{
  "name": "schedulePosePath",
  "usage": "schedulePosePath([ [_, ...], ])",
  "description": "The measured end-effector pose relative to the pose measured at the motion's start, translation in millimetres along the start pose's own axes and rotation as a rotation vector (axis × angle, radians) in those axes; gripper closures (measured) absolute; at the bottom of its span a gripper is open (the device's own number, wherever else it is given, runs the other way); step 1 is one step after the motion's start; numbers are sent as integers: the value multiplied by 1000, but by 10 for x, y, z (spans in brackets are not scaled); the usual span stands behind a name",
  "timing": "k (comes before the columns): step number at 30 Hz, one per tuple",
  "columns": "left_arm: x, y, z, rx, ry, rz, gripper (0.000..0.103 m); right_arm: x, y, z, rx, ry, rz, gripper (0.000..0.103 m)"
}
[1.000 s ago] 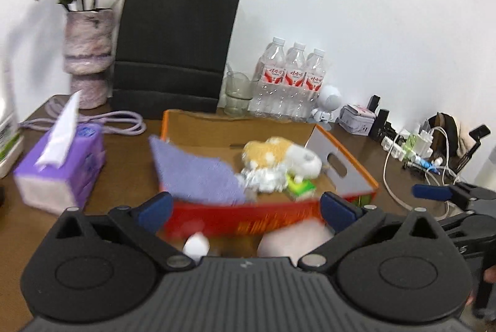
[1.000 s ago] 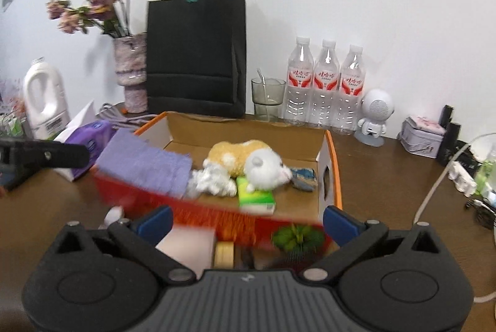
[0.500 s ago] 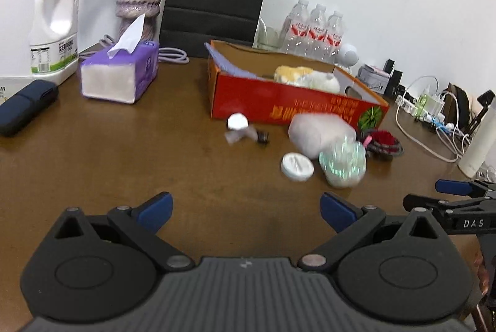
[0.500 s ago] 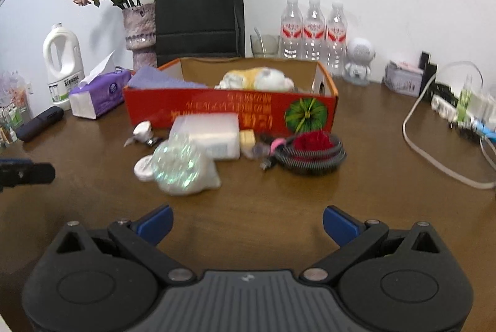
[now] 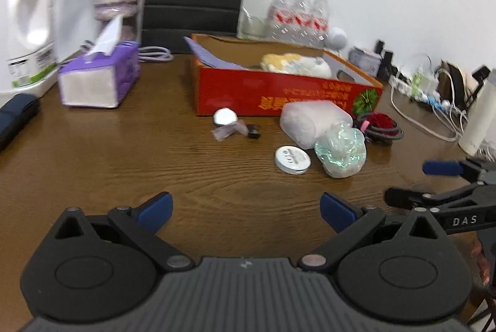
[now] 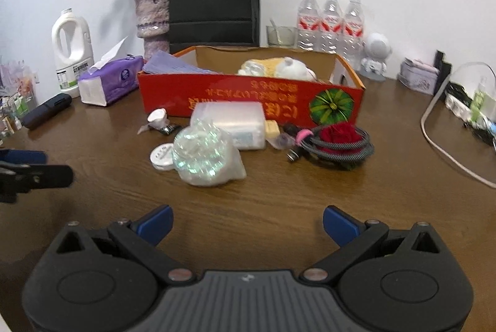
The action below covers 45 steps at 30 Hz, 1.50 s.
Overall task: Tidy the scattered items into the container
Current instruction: 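Grasp the iridescent plastic bag with the right gripper while the left grasps the white round container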
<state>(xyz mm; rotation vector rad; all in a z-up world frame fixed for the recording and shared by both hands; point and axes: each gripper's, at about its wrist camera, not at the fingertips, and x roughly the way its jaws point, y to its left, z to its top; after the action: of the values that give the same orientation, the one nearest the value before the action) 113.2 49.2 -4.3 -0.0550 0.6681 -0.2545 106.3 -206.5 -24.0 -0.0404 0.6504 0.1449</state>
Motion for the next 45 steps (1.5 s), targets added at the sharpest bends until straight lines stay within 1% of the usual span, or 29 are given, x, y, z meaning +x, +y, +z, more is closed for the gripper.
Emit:
schedulePosePath([
  [3,158,-38,73,10,28,17,0,125,66,82,-35,-6,1,0],
  [5,251,-46,109,20,43,-11,0,219,110,122,-58,-3,3,0],
  [7,332,-63,135,34,63,-23,0,313,157,157,-84,-2,9,2],
  [12,424,-72,186,81,60,9,0,491,197,266,-141,-19,54,10],
  [15,467,-56,196,89,72,-2,0,595,199,338,-155,-16,102,19],
  [16,490,-67,202,90,79,-8,0,634,193,356,-157,-6,115,27],
  [17,528,-92,211,94,88,-14,0,665,185,364,-157,4,123,39],
  [18,557,-118,223,100,93,-17,0,681,171,365,-152,10,125,47],
  [19,591,-158,235,107,95,-21,0,685,149,362,-145,11,125,52],
  [23,765,-336,314,129,92,-34,0,627,5,321,-117,-1,132,54],
  [24,800,-374,325,133,88,-32,1,610,-30,315,-111,-4,127,56],
  [26,870,-436,355,132,80,-11,6,581,-99,302,-99,-7,100,57],
  [27,897,-454,362,122,78,-3,12,569,-134,296,-92,-8,96,56],
  [28,923,-463,368,113,81,-6,20,558,-164,289,-84,-7,96,56],
  [30,963,-494,361,108,87,-1,28,542,-198,270,-76,-7,96,56],
  [31,961,-522,348,122,79,16,35,536,-207,260,-74,-8,96,56],
  [32,961,-552,333,139,73,34,40,531,-212,252,-72,-10,96,56],
  [34,928,-581,297,140,53,44,61,523,-218,238,-65,-14,96,56],
  [36,894,-586,274,126,44,56,62,515,-221,231,-56,-18,98,55],
  [40,795,-588,219,105,37,51,62,437,-219,202,-37,-31,103,55],
  [43,635,-608,168,98,17,47,62,339,-209,176,-30,-47,99,55],
  [45,521,-602,143,70,6,33,62,261,-205,152,-20,-55,96,54],
])
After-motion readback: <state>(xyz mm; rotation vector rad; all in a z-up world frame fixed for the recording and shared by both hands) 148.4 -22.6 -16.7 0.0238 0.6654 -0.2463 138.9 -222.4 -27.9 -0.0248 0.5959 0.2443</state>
